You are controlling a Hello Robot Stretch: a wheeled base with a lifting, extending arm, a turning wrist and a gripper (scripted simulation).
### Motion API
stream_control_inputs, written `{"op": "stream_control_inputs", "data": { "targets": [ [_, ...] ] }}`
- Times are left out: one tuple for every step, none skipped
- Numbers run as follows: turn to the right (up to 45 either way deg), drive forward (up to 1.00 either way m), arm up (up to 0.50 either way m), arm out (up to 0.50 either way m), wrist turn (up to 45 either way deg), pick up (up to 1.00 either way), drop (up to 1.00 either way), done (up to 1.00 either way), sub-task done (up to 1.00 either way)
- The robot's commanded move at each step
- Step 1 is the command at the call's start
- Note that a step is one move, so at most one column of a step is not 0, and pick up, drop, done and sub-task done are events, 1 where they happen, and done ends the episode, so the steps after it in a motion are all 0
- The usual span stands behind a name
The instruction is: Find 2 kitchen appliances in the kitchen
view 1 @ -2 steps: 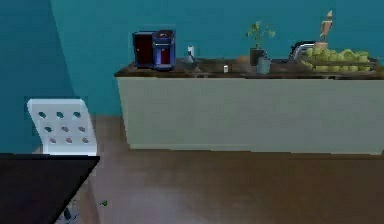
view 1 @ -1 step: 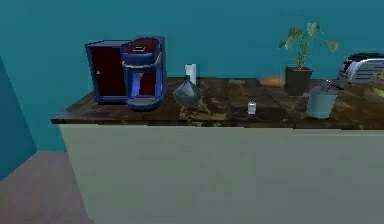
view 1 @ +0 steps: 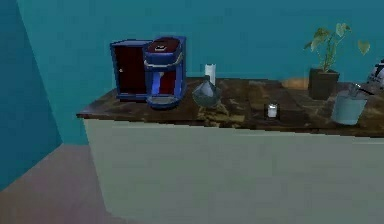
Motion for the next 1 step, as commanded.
{"op": "stream_control_inputs", "data": {
  "targets": [
    [0.0,0.4,0.0,0.0,0.0,0.0,0.0,0.0,0.0]
  ]
}}
